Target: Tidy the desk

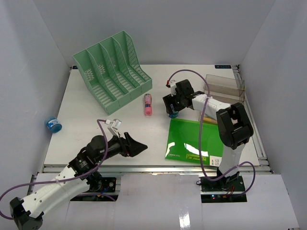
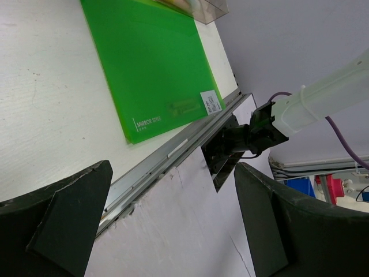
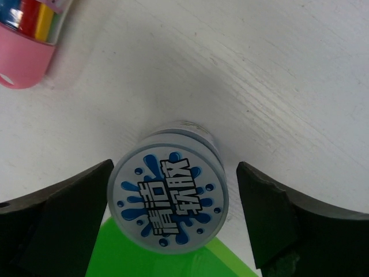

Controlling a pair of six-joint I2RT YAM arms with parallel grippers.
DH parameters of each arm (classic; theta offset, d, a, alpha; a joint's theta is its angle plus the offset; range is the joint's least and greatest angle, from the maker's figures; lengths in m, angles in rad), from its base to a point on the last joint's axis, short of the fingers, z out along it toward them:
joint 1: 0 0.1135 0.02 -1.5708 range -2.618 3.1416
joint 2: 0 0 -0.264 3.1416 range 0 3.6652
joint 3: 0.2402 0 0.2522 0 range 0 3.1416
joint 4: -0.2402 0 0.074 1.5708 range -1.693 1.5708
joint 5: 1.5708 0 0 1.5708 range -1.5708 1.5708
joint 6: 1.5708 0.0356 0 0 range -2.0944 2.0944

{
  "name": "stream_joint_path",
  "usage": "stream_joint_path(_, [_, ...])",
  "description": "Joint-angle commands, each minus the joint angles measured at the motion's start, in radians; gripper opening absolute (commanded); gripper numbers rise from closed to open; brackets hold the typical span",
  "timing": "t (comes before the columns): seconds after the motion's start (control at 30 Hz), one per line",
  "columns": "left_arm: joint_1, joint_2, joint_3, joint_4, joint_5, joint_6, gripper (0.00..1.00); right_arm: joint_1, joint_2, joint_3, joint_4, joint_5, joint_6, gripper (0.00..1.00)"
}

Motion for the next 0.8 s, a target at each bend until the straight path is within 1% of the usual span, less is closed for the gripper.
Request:
stream_joint_path(0.0, [0.004,-0.027,-0.011,-0.027,-0.017,-0.007,0.98,0.001,0.008,0.042,0.035,0.048,-0.034,0.73])
stream_joint_path(0.07, [0.004,-0.034,-0.012,-0.031,-0.019,-0.007,0.98,0.001,0.005,0.042,0.036,0.045,-0.046,0.5])
stream_joint_path(0.1, [0.004,-0.036,-0.01,-0.033,-0.019,-0.007,0.98,0.002,0.003,0.042,0.036,0.043,-0.05,0.42])
stream_joint_path(0.13, [0.004,-0.04,-0.011,-0.037,-0.019,-0.007,0.98,0.001,-0.002,0.041,0.036,0.044,-0.056,0.29])
stream_joint_path(0.17, [0.004,-0.043,-0.013,-0.04,-0.019,-0.007,0.98,0.002,-0.014,0.04,0.036,0.043,-0.06,0.2])
stream_joint_path(0.23, [0.004,-0.053,-0.014,-0.047,-0.022,-0.009,0.98,0.001,-0.038,0.033,0.033,0.043,-0.073,0.1])
stream_joint_path(0.37, [0.004,-0.096,-0.022,-0.073,-0.019,-0.021,0.98,-0.024,-0.165,0.0,0.037,0.053,-0.132,0.08])
stream_joint_path(0.5, [0.004,-0.142,-0.043,-0.089,-0.028,-0.027,0.98,-0.154,-0.285,0.006,0.045,0.002,-0.132,0.08])
stream_joint_path(0.6, [0.004,-0.163,-0.057,-0.093,-0.031,-0.032,0.98,-0.264,-0.314,0.031,0.053,-0.04,-0.105,0.08])
stream_joint_path(0.67, [0.004,-0.173,-0.065,-0.093,-0.03,-0.034,0.98,-0.361,-0.314,0.047,0.073,-0.057,-0.074,0.08])
stream_joint_path(0.77, [0.004,-0.18,-0.069,-0.095,-0.027,-0.035,0.98,-0.444,-0.273,0.069,0.094,-0.056,-0.036,0.08])
